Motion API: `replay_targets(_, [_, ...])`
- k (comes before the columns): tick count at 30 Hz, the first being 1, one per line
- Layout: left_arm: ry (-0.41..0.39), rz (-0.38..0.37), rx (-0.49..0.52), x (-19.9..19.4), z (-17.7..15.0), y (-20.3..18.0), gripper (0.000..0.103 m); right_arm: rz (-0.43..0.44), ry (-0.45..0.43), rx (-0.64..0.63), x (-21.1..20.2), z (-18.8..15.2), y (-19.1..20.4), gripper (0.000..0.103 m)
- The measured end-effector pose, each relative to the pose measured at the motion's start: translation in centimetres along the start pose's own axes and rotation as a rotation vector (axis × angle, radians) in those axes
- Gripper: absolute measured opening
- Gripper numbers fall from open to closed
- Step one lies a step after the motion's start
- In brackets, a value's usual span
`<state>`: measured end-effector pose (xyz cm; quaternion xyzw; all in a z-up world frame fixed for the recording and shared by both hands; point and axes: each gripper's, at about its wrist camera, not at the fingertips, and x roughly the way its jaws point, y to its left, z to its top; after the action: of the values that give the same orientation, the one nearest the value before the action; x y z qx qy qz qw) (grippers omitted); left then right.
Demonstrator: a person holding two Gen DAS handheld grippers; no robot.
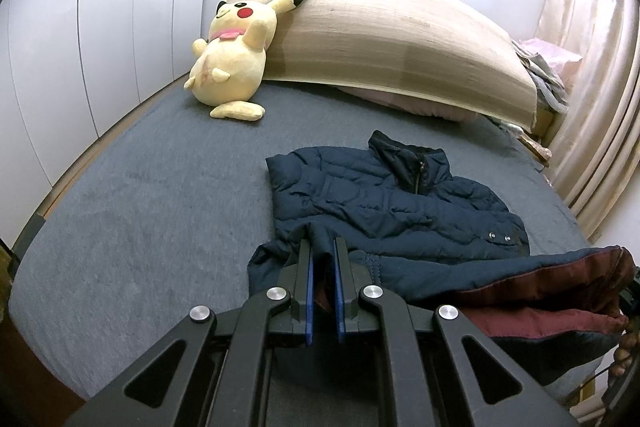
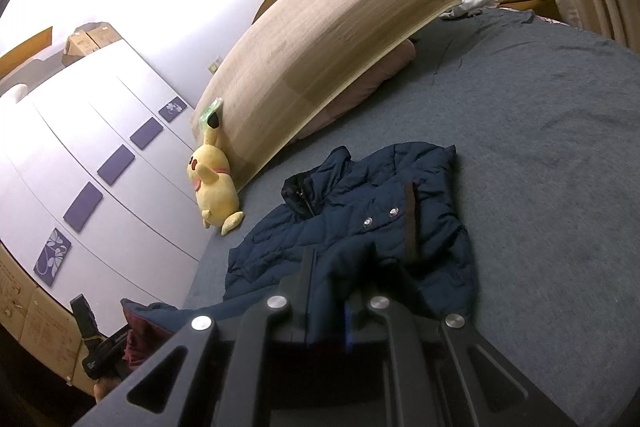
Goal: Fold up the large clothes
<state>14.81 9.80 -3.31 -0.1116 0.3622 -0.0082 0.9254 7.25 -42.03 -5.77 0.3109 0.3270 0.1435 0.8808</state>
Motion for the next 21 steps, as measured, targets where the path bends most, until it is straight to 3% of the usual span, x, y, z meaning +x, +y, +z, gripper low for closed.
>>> replay_targets(21, [-0.001,0.005,0.010,0.05,0.39,-0.29,0.009,0.000,-0.005,0.002,0.02,-0.04,0.11,0.011])
